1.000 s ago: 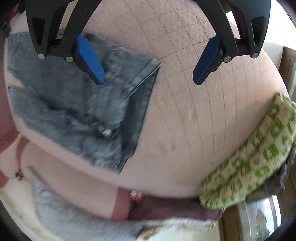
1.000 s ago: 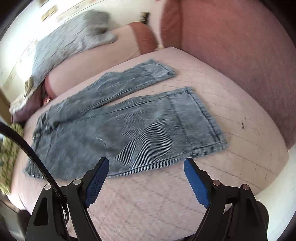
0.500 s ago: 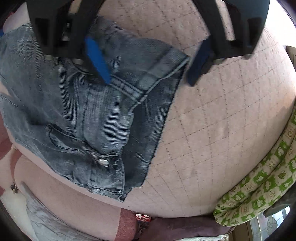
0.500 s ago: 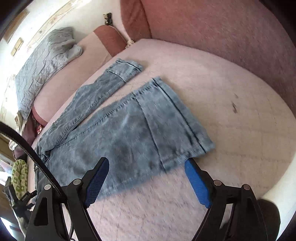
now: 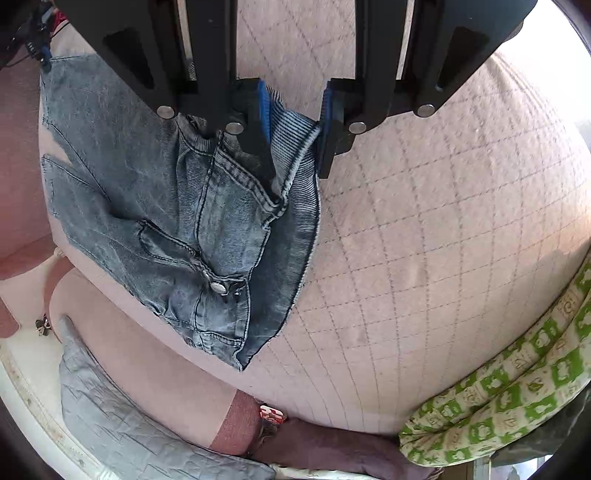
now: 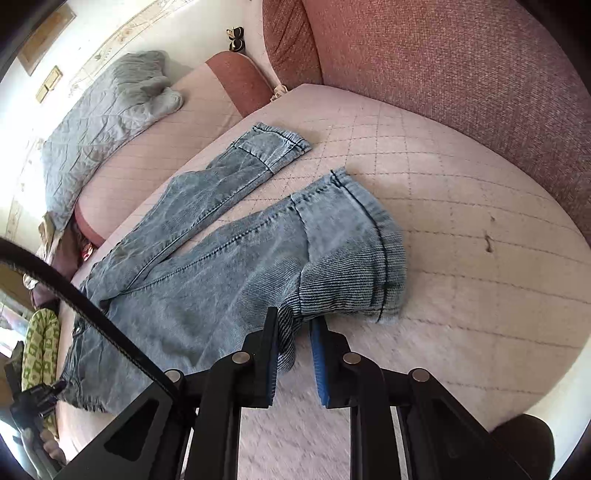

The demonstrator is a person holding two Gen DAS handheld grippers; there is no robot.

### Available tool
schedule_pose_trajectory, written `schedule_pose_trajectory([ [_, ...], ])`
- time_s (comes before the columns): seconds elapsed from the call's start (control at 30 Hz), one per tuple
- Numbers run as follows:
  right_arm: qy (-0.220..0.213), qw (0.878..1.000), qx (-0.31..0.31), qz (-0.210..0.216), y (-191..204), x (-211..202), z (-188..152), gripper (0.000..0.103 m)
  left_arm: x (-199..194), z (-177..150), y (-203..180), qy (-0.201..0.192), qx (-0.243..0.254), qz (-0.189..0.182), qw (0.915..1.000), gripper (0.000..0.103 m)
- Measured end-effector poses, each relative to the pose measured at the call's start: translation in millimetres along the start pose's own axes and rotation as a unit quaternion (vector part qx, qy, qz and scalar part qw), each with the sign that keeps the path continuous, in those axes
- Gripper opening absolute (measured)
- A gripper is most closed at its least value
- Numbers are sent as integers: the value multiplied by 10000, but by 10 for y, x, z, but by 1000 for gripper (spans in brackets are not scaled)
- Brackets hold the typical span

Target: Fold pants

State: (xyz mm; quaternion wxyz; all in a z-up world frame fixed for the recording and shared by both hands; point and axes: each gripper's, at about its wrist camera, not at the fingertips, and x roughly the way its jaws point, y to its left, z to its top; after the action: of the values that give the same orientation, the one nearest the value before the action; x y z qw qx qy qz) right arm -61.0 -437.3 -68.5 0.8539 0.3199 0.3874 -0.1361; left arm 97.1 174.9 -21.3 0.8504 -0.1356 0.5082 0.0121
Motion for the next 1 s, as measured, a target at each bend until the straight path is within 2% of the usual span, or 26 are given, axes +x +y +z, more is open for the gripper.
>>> schedule_pose_trajectory([
  [0.17, 128, 9998, 137, 71, -100, 17, -74, 13, -15, 26, 123, 98, -326, -186, 9992, 19],
  [0.23, 106, 9997, 157, 141, -108, -15, -76, 12, -132, 37, 158, -27, -359, -147, 9992, 12],
  [0.33, 47, 9997, 80, 209, -78, -96, -64, 12, -266, 51, 253, -116, -421, -237, 9988, 12],
  [0.37, 49, 9997, 60, 217, -79, -112, -61, 12, -307, 60, 278, -174, -365, -97, 9991, 8],
  [0.43, 142, 9997, 40, 172, -100, -96, -60, 14, -391, 59, 302, -388, -130, 310, 9987, 8],
  [0.5, 171, 9997, 146, 0, -193, -85, -69, 28, -487, 63, 346, -545, 56, 595, 9967, 8],
  [0.57, 157, 9996, 236, -80, -283, -113, -70, 40, -559, 100, 384, -592, 153, 644, 9961, 10],
  [0.63, 25, 9993, 307, -210, -356, -200, -48, 42, -619, 162, 408, -659, 218, 674, 9953, 16],
  [0.7, -205, 9987, 280, -375, -377, -325, 28, 42, -636, 310, 360, -760, 269, 711, 9942, 37],
  [0.77, -358, 9984, 142, -419, -329, -389, 161, 45, -608, 453, 274, -820, 301, 667, 9939, 45],
  [0.87, -458, 9984, -126, -306, -160, -361, 455, 50, -446, 703, 13, -819, 525, 542, 9938, 56],
  [0.9, -485, 9985, -238, -121, -59, -300, 614, 56, -376, 787, -73, -804, 598, 492, 9937, 58],
  [0.97, -517, 9977, -427, 126, 110, -154, 858, 66, -140, 1037, -276, -696, 721, 318, 9945, 59],
  [1.0, -537, 9970, -537, 157, 192, -72, 968, 67, -35, 1134, -344, -618, 751, 250, 9949, 59],
])
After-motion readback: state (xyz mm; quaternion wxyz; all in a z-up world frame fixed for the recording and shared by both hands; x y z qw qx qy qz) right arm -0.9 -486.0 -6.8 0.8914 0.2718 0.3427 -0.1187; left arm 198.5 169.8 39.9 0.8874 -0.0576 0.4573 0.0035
